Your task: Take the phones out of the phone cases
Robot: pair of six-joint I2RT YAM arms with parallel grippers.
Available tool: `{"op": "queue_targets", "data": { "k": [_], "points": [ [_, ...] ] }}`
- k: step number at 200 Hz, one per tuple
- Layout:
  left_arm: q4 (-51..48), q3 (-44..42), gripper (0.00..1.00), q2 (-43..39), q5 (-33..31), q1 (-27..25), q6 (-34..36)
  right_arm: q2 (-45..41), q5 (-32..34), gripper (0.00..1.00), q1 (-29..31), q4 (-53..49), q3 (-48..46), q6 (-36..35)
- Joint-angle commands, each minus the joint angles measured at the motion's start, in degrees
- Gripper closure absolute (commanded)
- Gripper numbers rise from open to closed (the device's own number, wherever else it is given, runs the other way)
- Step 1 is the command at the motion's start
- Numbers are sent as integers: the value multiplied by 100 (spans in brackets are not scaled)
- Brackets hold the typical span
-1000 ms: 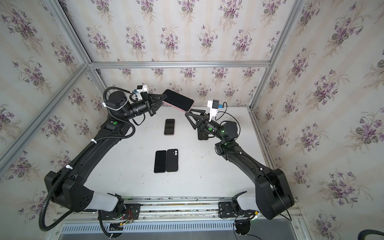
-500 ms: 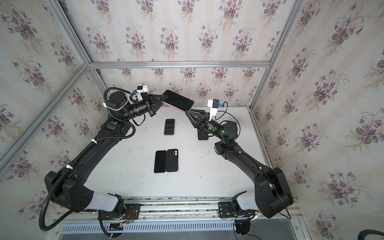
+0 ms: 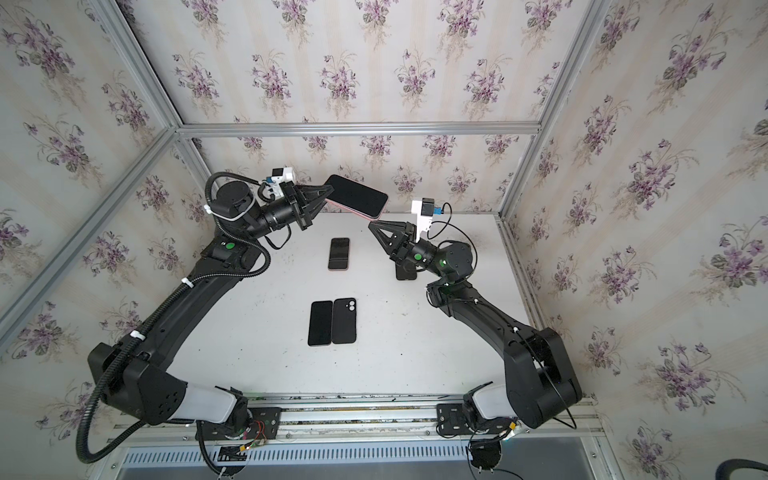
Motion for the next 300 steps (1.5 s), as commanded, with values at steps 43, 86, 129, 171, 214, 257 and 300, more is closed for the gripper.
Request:
{"op": "queue_targets", "data": {
  "k": [43,86,129,171,214,257,300],
  "points": [
    [334,32,100,-34,226,-11,-93,-43,30,45,-2,753,-154,227],
    [334,-7,100,-58,236,-18,-65,-69,262,44,-6,560,-85,154],
    [360,-44,100,-114,249,-26,-20,-36,312,45,0,442,-67,155],
    [464,-61,100,-135,283,-35,-70,6,405,48,-6,278,-91,71],
    [621,-53,100,-123,327,-77,-255,27,557,51,-6,-47,-100,-145],
    [772,-63,100,-113,362,-123,-416,1,761,52,-7,-627,-58,-575],
    [909,-25,100,-78,406,-132,-534,-97,1158,50,0,-968,-136,-899]
  ]
}}
